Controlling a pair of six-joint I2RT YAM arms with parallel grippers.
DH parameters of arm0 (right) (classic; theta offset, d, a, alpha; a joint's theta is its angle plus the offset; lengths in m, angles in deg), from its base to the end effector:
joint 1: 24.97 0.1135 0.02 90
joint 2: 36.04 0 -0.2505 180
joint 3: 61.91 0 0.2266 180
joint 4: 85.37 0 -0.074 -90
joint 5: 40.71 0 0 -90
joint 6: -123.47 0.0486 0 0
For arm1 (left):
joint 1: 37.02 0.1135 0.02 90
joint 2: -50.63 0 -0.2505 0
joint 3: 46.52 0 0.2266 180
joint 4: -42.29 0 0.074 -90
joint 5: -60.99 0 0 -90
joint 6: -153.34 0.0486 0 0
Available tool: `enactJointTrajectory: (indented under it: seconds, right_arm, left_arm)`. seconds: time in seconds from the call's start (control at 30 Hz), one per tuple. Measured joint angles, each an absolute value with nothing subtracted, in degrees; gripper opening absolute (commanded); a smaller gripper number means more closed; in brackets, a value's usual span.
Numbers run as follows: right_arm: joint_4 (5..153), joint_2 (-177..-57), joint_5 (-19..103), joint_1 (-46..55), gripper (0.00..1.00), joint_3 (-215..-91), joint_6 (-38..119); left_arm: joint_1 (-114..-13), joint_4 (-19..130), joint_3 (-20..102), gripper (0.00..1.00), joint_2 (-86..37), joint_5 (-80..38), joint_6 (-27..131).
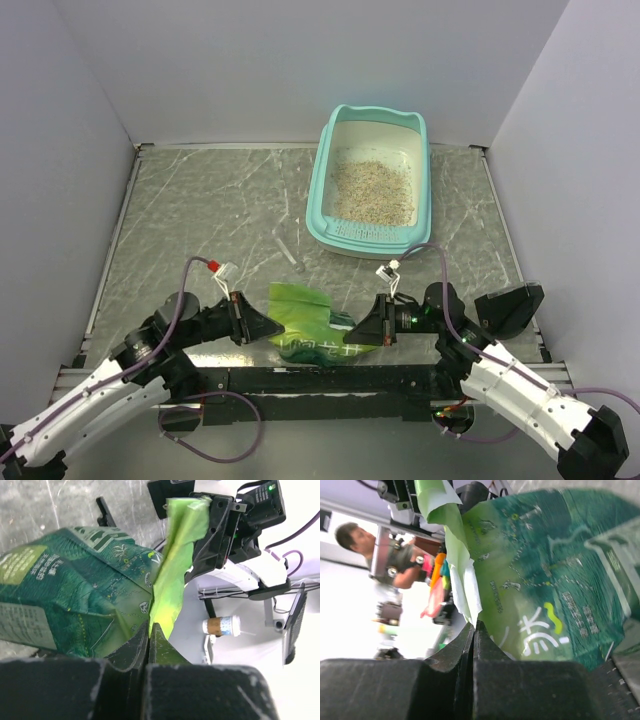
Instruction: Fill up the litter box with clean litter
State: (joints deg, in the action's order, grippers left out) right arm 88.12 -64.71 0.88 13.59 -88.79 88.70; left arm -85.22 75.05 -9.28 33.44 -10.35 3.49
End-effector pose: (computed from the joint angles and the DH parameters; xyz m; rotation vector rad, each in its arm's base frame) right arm 0.0804 0.1106 0.2113 -0.4669 2.0375 1.8284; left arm 0.0622 -0.0929 0.2388 0.0610 2.1052 -1.5527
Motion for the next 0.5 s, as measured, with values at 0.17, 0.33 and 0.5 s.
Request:
enactJointTrajectory:
  seconds: [0.17, 0.33, 0.5]
  right_arm:
    - [88.6, -65.8, 0.5, 13.2, 0.0, -87.8, 93.5]
    - [86.0, -66.3, 0.0, 12.6, 0.0, -87.2, 95.2]
    - [81.4, -64.0, -0.1, 12.6, 0.0, -87.2, 95.1]
  left_arm:
    - [-84.9, 75.0, -9.4, 0.01, 31.0, -9.7, 1.5]
    - [-84.4, 74.7, -9.4, 0.01, 28.0, -8.0, 0.1]
    - [-84.4, 75.3, -9.4, 0.01, 28.0, -6.0, -1.7]
